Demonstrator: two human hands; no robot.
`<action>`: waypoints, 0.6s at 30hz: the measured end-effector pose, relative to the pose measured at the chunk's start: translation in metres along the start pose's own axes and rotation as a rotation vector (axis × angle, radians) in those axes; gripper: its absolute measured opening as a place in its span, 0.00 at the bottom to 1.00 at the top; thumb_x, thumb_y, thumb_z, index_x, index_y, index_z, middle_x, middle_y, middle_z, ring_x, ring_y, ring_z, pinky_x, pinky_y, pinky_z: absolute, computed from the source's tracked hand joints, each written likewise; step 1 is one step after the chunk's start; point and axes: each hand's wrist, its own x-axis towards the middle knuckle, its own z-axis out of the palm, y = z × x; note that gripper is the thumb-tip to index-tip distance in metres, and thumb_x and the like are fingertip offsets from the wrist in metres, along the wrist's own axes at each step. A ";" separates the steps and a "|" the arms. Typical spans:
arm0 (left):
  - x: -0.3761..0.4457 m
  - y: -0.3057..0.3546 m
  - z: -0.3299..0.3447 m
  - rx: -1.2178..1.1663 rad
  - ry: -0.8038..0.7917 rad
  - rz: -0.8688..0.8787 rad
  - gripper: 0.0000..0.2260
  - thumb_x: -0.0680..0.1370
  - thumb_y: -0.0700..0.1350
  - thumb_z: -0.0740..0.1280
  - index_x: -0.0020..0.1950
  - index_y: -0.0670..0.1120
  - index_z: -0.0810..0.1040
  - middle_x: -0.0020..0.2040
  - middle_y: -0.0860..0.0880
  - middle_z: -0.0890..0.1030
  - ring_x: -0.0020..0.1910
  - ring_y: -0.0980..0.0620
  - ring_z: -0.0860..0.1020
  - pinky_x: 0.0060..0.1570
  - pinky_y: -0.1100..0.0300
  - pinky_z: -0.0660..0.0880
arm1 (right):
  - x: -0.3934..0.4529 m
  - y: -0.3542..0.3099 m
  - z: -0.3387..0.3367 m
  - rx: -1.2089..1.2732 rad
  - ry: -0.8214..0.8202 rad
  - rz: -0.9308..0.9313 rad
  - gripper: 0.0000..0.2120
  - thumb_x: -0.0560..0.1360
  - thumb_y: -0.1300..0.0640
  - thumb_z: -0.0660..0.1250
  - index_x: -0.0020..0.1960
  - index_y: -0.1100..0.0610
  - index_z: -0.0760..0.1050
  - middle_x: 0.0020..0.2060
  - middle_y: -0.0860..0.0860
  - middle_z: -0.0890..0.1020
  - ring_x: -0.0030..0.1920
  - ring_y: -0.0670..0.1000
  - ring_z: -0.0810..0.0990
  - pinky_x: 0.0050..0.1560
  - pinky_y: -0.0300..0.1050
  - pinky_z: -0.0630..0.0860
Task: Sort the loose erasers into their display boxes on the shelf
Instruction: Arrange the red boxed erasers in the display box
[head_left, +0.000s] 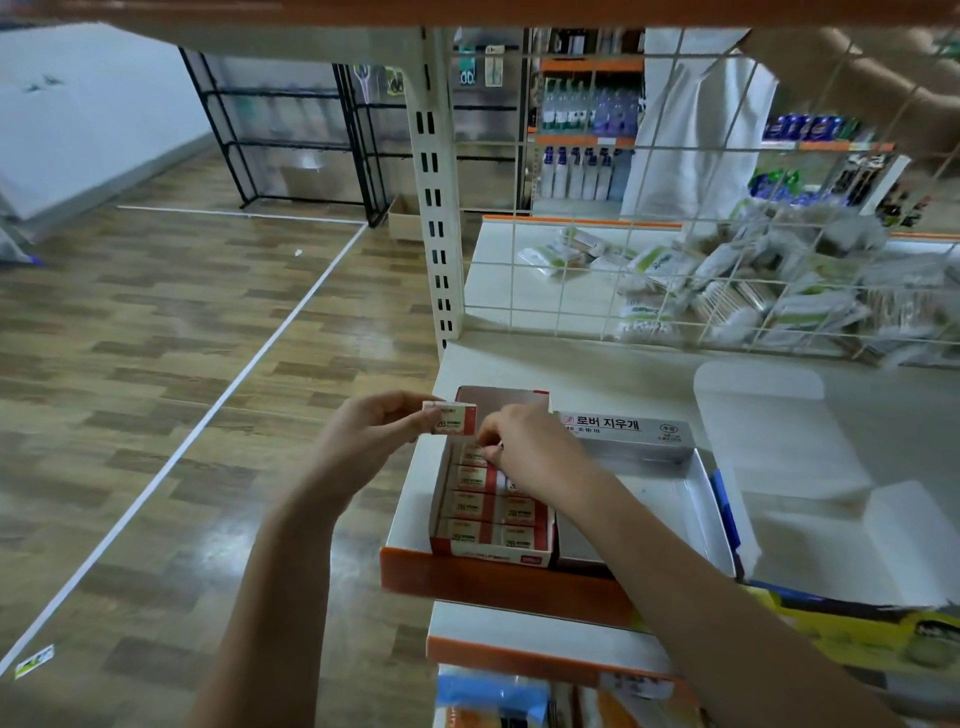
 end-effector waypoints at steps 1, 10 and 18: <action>0.001 0.001 0.001 0.011 -0.005 0.003 0.05 0.76 0.40 0.67 0.50 0.46 0.81 0.34 0.59 0.82 0.34 0.68 0.78 0.34 0.76 0.70 | 0.000 0.000 0.000 -0.009 0.004 -0.002 0.10 0.78 0.56 0.63 0.57 0.56 0.78 0.53 0.51 0.78 0.51 0.52 0.78 0.49 0.43 0.73; 0.018 0.002 0.021 0.356 -0.094 0.039 0.10 0.75 0.51 0.68 0.55 0.53 0.81 0.45 0.57 0.83 0.46 0.58 0.79 0.47 0.61 0.76 | -0.031 0.034 -0.031 0.005 0.250 0.089 0.09 0.76 0.56 0.63 0.55 0.55 0.77 0.51 0.49 0.79 0.50 0.48 0.75 0.48 0.37 0.68; 0.030 0.001 0.058 0.606 -0.119 0.131 0.08 0.75 0.48 0.68 0.54 0.52 0.81 0.46 0.56 0.81 0.39 0.66 0.73 0.36 0.70 0.69 | -0.047 0.039 -0.025 0.017 0.097 0.186 0.12 0.76 0.49 0.64 0.54 0.54 0.78 0.46 0.49 0.81 0.43 0.46 0.77 0.37 0.34 0.69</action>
